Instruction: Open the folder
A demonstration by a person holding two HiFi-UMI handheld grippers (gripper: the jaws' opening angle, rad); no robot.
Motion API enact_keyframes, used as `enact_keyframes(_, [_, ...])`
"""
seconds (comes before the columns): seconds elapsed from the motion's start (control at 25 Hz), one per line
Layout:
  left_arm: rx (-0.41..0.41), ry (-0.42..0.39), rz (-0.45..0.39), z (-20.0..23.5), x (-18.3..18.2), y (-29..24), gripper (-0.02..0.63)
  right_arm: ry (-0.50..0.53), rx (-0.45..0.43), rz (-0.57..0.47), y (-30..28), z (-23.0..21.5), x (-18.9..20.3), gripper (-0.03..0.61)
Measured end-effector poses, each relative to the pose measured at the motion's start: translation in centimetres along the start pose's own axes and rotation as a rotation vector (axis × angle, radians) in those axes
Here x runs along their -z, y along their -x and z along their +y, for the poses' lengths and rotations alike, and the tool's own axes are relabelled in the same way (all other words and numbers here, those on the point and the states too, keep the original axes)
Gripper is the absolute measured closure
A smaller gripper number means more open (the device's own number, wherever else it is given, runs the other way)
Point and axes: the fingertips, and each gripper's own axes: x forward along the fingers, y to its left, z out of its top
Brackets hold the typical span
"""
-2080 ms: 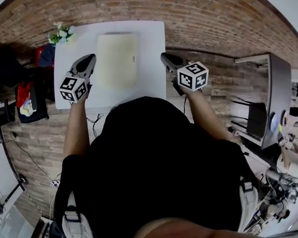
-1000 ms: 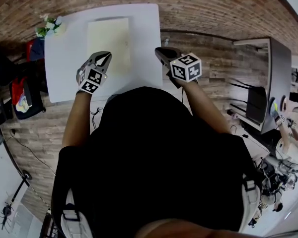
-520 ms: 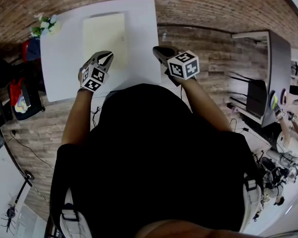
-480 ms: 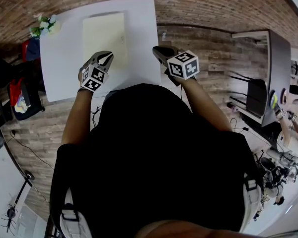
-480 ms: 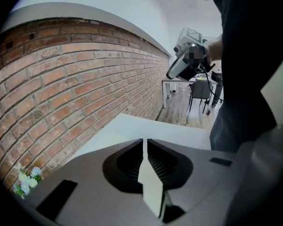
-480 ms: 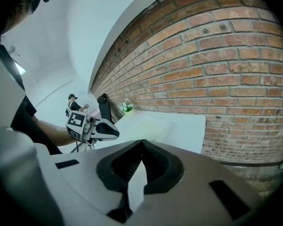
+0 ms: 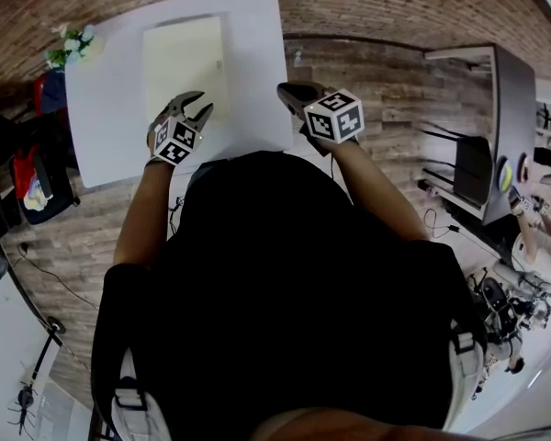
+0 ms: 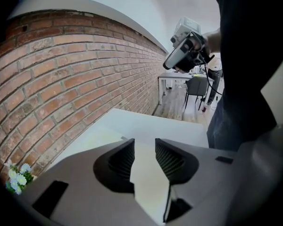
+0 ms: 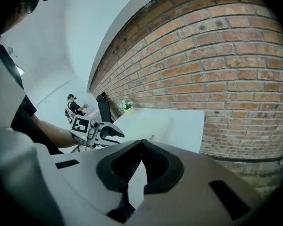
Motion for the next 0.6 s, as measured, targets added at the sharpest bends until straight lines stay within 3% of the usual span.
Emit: enact_keyframes(0.6, [0.100,-0.086,0.119,-4.0,3.3,-3.7,0.374,-0.019,0.007,0.032,-0.5,-0.7,1.6,0.554])
